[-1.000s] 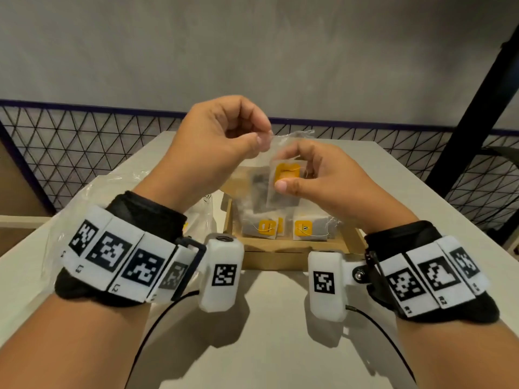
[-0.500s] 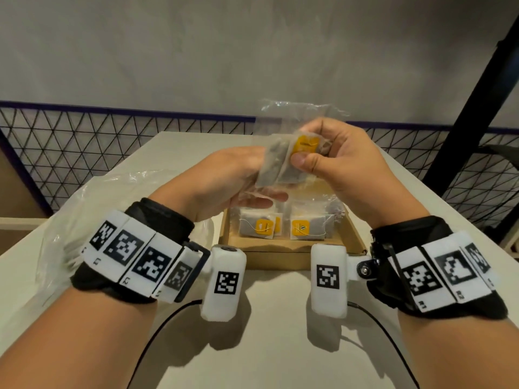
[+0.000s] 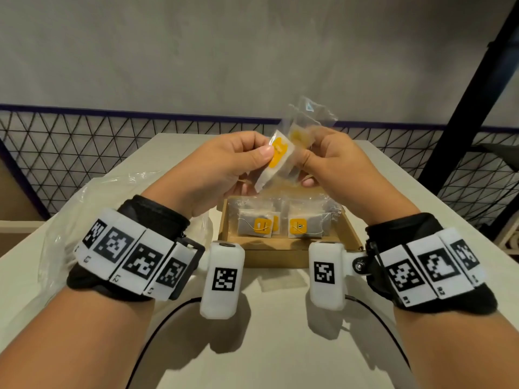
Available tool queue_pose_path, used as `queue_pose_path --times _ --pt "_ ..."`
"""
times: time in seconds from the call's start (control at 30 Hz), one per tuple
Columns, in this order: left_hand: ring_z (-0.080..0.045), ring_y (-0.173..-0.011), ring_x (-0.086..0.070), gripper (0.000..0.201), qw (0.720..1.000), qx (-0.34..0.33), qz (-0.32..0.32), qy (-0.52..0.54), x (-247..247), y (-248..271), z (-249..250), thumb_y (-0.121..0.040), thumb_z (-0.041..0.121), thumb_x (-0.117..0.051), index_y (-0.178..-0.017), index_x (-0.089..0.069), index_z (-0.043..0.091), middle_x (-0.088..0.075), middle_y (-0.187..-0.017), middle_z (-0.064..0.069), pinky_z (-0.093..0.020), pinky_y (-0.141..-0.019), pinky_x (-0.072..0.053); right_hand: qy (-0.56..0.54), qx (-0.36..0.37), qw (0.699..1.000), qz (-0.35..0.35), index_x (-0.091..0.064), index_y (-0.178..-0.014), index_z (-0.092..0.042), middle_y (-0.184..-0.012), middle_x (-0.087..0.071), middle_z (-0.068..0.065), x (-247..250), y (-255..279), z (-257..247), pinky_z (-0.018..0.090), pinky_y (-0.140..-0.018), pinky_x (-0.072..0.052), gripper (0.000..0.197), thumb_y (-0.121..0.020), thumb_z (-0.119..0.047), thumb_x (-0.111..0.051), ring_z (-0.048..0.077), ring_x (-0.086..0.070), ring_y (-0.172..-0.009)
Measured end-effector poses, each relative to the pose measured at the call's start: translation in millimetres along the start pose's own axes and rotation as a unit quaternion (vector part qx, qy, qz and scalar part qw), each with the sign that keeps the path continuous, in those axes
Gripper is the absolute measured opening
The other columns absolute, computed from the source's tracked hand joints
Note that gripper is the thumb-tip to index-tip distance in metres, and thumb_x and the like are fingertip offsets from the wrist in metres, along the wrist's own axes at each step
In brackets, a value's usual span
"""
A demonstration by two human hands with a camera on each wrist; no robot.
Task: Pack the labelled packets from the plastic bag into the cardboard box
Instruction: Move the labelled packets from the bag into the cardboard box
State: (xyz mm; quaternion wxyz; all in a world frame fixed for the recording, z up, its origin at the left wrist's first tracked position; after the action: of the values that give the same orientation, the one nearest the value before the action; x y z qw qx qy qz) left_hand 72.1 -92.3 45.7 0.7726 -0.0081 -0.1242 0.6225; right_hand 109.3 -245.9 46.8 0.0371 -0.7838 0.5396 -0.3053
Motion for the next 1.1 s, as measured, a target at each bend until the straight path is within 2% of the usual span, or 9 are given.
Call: queue_pose_path --times 0.13,0.23,0.33,0.47,0.6,0.7,0.8,0.93,1.1 --pt "-0.006 -0.064 -0.06 0.021 0.998 -0.037 0.044 0.005 6.5 1.4 5.3 -0.092 0.002 -0.048 -0.087 -0.06 0.017 -0.064 -0.076 0.005 -0.019 -0.058 -0.052 -0.019 -0.036 0.999 -0.008 -0.047 -0.091 -0.03 -0.097 -0.061 0.003 8.8 -1.1 3.3 0.031 -0.074 -0.055 0.015 -0.098 -0.019 -0.041 0.018 -0.064 -0.084" --pt "-0.011 -0.069 -0.062 0.027 0.996 -0.053 0.069 0.018 12.2 2.2 8.4 -0.088 -0.007 -0.049 -0.089 -0.06 0.018 -0.067 -0.078 0.003 -0.023 -0.065 -0.053 0.005 -0.042 0.999 -0.004 -0.047 -0.094 -0.029 -0.105 -0.062 0.007 17.3 -1.4 5.8 0.035 -0.082 -0.055 0.017 -0.097 -0.013 -0.043 0.021 -0.066 -0.089" --pt "-0.012 -0.072 -0.064 0.033 0.992 -0.067 0.106 0.014 15.9 2.1 9.3 -0.084 -0.012 -0.053 -0.09 -0.059 0.02 -0.068 -0.079 0.005 -0.027 -0.071 -0.054 0.023 -0.031 0.999 0.02 -0.049 -0.089 -0.03 -0.093 -0.062 0.003 22.1 -2.0 8.0 0.028 -0.074 -0.055 0.024 -0.094 -0.007 -0.049 0.015 -0.064 -0.081" --pt "-0.005 -0.068 -0.063 0.024 0.986 -0.068 0.15 -0.009 18.2 2.1 9.5 -0.08 -0.005 -0.063 -0.083 -0.06 0.019 -0.065 -0.076 0.005 -0.017 -0.061 -0.053 0.057 -0.002 0.996 0.064 -0.055 -0.079 -0.022 -0.075 -0.062 -0.002 27.6 0.1 6.1 0.015 -0.063 -0.053 0.017 -0.088 -0.008 -0.06 0.007 -0.062 -0.066" --pt "0.001 -0.062 -0.061 0.014 0.978 -0.066 0.188 -0.06 20.2 4.1 10.1 -0.083 0.011 -0.065 -0.075 -0.064 0.022 -0.068 -0.072 0.008 -0.012 -0.057 -0.051 0.066 0.006 0.994 0.087 -0.063 -0.074 -0.021 -0.07 -0.066 -0.003 35.1 1.4 5.9 0.009 -0.058 -0.049 0.016 -0.082 -0.008 -0.067 -0.004 -0.059 -0.054" --pt "0.005 -0.055 -0.056 0.013 0.972 -0.067 0.206 -0.092 20.2 3.1 10.3 -0.084 0.013 -0.064 -0.075 -0.066 0.022 -0.066 -0.068 0.009 -0.008 -0.053 -0.047 0.083 -0.002 0.992 0.089 -0.063 -0.073 -0.023 -0.07 -0.066 -0.003 40.8 3.6 6.2 0.011 -0.059 -0.05 0.018 -0.083 -0.008 -0.066 -0.002 -0.058 -0.056" --pt "0.007 -0.053 -0.054 0.015 0.966 -0.064 0.211 -0.133 20.5 2.1 7.0 -0.085 0.013 -0.064 -0.073 -0.066 0.023 -0.064 -0.067 0.01 -0.01 -0.058 -0.044 0.109 -0.017 0.99 0.085 -0.06 -0.072 -0.025 -0.073 -0.062 -0.003 41.2 4.0 7.4 0.021 -0.066 -0.048 0.019 -0.086 -0.012 -0.062 0.007 -0.054 -0.067" --pt "-0.012 -0.076 -0.061 0.016 0.954 -0.065 0.225 -0.189 19.6 0.9 4.2 -0.088 0.013 -0.06 -0.077 -0.062 0.023 -0.065 -0.078 0.003 -0.029 -0.076 -0.052 0.107 -0.025 0.99 0.089 -0.057 -0.071 -0.025 -0.075 -0.061 -0.003 39.4 2.3 7.4 0.022 -0.067 -0.045 0.021 -0.087 -0.011 -0.059 0.009 -0.055 -0.071" --pt "-0.005 -0.073 -0.059 0.022 0.933 -0.073 0.231 -0.266 16.3 -1.7 2.4 -0.089 0.013 -0.059 -0.075 -0.055 0.029 -0.062 -0.076 0.008 -0.015 -0.064 -0.047 0.137 -0.021 0.987 0.078 -0.058 -0.077 -0.025 -0.075 -0.059 -0.006 41.0 2.9 8.8 0.012 -0.059 -0.046 0.02 -0.083 -0.007 -0.065 0.003 -0.052 -0.065"
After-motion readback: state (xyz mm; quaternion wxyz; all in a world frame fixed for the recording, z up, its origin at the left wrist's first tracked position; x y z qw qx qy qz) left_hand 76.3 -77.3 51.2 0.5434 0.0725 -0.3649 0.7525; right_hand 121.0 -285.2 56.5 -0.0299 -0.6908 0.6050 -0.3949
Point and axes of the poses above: each hand's wrist, its own y-axis away from the middle knuckle, its own x-axis out of the back of the hand, z = x × y, the point moved 2 cm from there along -y, towards the middle knuckle
